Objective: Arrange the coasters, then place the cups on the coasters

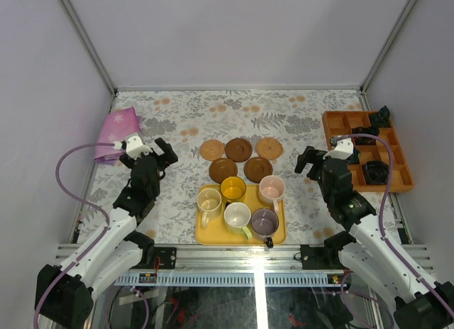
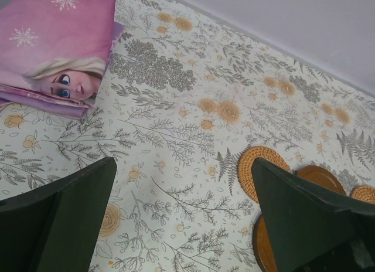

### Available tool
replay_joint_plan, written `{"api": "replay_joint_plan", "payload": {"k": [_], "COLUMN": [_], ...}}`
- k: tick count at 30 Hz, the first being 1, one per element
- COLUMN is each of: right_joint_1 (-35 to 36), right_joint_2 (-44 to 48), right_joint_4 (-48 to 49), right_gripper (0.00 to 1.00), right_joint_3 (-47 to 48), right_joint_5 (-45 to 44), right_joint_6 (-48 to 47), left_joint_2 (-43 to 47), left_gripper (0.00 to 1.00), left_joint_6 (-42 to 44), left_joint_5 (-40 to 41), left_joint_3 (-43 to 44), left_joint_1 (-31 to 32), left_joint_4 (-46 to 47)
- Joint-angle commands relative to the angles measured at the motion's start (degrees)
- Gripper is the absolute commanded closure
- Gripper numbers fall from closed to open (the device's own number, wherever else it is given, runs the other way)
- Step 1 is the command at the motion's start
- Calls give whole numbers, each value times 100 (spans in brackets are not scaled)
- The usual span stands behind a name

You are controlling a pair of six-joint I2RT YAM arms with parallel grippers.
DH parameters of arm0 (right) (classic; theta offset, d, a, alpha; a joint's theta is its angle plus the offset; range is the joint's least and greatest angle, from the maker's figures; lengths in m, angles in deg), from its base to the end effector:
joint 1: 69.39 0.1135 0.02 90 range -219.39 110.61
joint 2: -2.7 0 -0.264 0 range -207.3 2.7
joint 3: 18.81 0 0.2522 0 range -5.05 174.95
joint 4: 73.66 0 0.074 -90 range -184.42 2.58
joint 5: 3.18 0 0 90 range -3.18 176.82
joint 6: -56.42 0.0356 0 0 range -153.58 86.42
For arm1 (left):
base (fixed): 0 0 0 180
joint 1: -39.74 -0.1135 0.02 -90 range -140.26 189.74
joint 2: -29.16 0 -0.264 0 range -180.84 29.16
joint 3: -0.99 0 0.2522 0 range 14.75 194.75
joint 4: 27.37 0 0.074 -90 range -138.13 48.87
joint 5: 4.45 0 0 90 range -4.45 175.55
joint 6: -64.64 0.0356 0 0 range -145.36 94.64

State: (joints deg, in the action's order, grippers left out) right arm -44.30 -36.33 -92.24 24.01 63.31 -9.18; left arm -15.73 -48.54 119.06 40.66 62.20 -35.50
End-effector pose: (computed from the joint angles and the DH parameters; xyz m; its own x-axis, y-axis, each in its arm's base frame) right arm 0.1597 0.0591 0.2692 -0.2269 0.3121 -0.9226 0.0595 0.9500 0.3067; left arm 0.1785 -0.0525 0.2529 -0.1261 -0.3030 -0.9446 -0.2475 0.9317 -0.2658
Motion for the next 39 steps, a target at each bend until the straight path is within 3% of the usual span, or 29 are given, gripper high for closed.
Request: {"api": "replay_joint_plan", "payload": {"k": [1,11,16,22,28,29,30,31,35,39], "right_joint_1": [31,26,31,27,29,25,21,9,-244,-877], "right_joint_2": [-14,-139,-382,-651,-1401,-1581,-1779,-2005,-3170,-4164], "right_joint_4": [206,143,14,-86,130,211,314,418,595,246], "right_gripper": [1,0,11,29,59,66,90,99,100,100], "right_joint_3": [47,158,380,733,1263,1369,1518,1697,2814,3979], "right_joint_5": [-198,-175,-116,-230,-249,-255,-274,-329,-139,879], "right_joint_6": [-103,-183,-238,-329,-491,-516,-574,-645,-1024,-663], "left_joint_2": [-171,-119,-242,-582,-726,-755,-791,-851,-1270,-2105], "left_gripper": [0,0,0,0,2,5,9,14,28,30], "left_joint_6": [26,-19,-48,-636,-536,-478,-443,-446,-448,-274], "left_joint_5": [190,259,326,687,988,1016,1064,1132,1269,1306], "left_joint_3": [95,93,157,309,510,543,594,627,835,1448], "left_joint_1": [21,16,11,13,9,12,16,9,16,10], "left_joint_4": [219,208,442,260,-63,-50,-43,-29,149,-26]}}
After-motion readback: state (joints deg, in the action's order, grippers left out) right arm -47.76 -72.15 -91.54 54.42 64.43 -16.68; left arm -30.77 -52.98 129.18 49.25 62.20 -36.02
